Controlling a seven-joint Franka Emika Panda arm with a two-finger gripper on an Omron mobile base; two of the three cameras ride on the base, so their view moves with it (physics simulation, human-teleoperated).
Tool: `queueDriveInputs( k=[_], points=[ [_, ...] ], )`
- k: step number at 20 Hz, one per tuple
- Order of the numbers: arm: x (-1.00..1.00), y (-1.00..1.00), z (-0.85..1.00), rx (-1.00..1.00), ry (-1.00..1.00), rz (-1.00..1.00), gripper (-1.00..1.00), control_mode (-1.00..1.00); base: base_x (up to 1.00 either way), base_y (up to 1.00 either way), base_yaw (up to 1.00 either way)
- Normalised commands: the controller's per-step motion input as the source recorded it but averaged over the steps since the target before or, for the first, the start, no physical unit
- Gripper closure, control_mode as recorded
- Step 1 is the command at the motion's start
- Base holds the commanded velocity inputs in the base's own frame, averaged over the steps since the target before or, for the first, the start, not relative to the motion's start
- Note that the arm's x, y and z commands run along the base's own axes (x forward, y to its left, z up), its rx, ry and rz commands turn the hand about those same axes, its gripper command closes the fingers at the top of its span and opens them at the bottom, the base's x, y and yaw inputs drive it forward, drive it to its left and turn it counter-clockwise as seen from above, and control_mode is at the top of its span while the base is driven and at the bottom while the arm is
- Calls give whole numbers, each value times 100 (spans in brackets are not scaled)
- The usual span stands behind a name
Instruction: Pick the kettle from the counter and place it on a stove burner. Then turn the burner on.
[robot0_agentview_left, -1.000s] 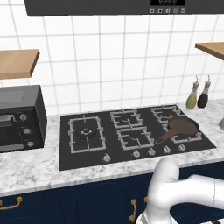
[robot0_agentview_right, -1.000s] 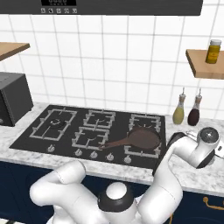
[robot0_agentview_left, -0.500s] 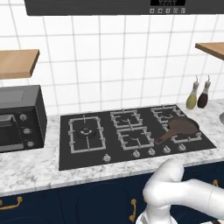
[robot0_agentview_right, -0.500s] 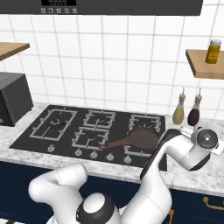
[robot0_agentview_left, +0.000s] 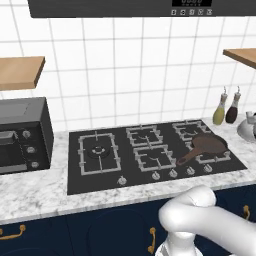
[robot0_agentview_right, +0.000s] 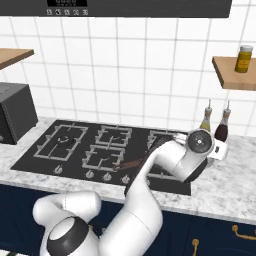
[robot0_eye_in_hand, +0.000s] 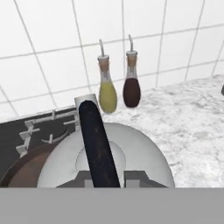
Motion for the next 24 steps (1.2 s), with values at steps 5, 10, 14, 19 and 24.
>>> queueDriveInputs(
  k=[5,10,14,19,24],
  points=[
    [-7,100,29,-9,0,8,100,-100,0,0,0],
    [0,100,10,-8,0,8,100,-100,0,0,0],
    [0,100,13,-7,0,7,100,-100,0,0,0],
    [0,100,12,-5,0,7,100,-100,0,0,0],
    [8,100,5,-3,0,10,100,-100,0,0,0]
  ],
)
